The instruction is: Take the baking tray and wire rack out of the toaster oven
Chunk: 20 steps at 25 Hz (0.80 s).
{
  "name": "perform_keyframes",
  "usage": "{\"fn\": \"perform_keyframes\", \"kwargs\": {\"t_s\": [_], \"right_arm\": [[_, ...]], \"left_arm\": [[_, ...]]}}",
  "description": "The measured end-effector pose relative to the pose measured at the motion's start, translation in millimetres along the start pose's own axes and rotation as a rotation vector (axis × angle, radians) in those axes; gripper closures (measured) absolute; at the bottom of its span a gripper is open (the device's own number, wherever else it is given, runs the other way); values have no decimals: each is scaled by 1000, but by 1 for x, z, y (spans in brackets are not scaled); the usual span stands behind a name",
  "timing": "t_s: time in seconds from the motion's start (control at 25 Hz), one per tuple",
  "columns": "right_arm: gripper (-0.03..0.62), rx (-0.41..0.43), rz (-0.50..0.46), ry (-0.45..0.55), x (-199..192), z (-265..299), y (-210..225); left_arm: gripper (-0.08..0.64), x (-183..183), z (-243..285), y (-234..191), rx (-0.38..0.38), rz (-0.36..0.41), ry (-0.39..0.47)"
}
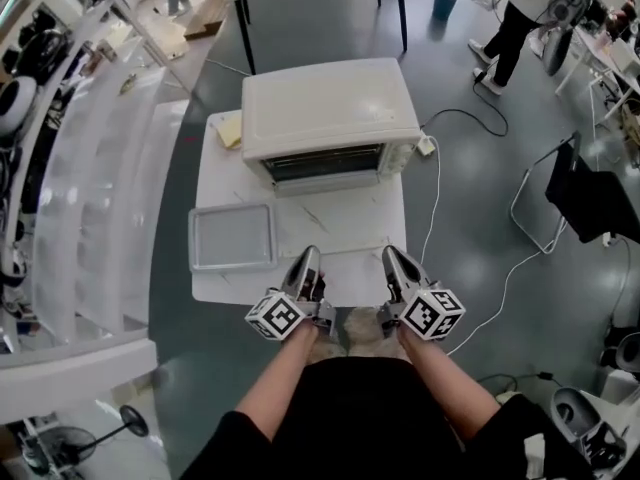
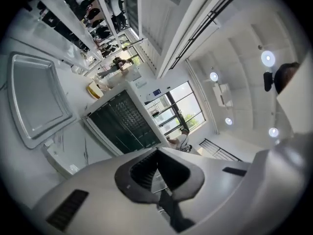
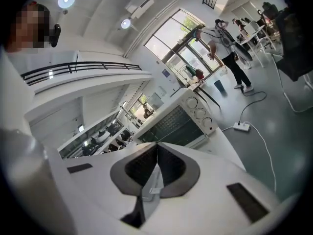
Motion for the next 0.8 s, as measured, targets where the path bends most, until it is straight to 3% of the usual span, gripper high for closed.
{"fn": "perform_keyframes", "kwargs": {"t_s": [0.16,0.36,0.56,0.8], "right_arm": [[568,5,50,-16,-1,20,20],[567,10,184,5,-1,58,34],[566,-4,278,63,7,95,40],[566,-27,441,157,17,149,55]], "left_arm": [[541,-3,21,-7,22,-27,12],[541,15,45,-25,29,-68,127],[541,38,64,-53,10,-292,279],[540,65,98,-86,4,-388,304]]}}
Point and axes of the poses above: the fingertips, and each gripper's own axes: z forward along the fingers, y to its right, x out of its top, the point moved 5 cm from there along -z, backward along the fingers, and after that the axes turned 7 degrees about -y, right-handed, at the moved point
